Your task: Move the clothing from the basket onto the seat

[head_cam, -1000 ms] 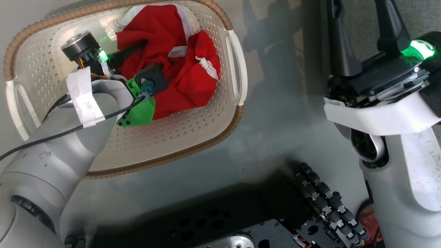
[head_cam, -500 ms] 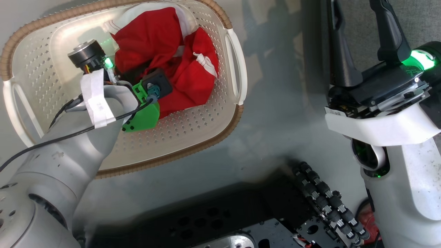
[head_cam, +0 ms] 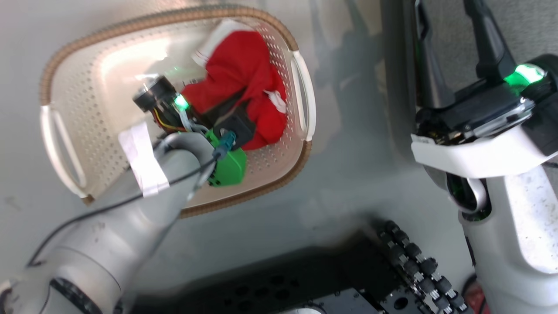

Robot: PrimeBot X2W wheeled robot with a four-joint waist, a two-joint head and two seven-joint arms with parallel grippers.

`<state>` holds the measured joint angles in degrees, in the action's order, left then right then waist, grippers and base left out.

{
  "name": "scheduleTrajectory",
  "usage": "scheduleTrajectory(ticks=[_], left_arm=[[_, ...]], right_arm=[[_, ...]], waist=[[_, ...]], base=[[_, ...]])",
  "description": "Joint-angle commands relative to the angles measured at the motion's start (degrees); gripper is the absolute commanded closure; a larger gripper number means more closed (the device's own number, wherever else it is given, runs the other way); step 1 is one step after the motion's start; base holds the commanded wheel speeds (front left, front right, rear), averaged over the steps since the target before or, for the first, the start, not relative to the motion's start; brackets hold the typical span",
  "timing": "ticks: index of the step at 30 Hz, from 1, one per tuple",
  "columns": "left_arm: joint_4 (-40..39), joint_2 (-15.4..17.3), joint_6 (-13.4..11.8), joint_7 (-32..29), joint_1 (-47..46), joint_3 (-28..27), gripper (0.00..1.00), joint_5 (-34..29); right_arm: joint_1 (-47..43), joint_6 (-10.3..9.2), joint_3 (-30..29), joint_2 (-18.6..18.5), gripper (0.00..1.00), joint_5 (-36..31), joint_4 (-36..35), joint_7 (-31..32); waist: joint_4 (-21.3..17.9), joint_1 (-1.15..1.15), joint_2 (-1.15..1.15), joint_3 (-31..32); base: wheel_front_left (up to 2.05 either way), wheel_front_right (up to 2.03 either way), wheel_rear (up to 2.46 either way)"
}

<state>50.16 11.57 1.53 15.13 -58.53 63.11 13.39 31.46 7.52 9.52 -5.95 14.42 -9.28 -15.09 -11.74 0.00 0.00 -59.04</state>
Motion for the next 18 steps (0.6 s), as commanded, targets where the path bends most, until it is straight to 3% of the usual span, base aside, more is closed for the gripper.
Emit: scheduleTrajectory(ticks=[1,18], left_arm=[[-1.87,-0.18,-0.65,0.04,2.46,-1.15,1.00,0.69],[-24.70,0.96,-5.22,0.03,28.19,-21.09,1.00,3.15]], right_arm=[[-1.43,-0.06,0.13,-0.32,0.00,-0.45,0.57,-0.10],[-15.25,-0.06,2.23,0.28,0.00,-1.38,7.12,-0.10]], waist=[[4.80,0.00,0.00,8.23],[8.08,0.00,0.00,34.26]], base=[[0.00,0.00,0.00],[0.00,0.00,0.00]])
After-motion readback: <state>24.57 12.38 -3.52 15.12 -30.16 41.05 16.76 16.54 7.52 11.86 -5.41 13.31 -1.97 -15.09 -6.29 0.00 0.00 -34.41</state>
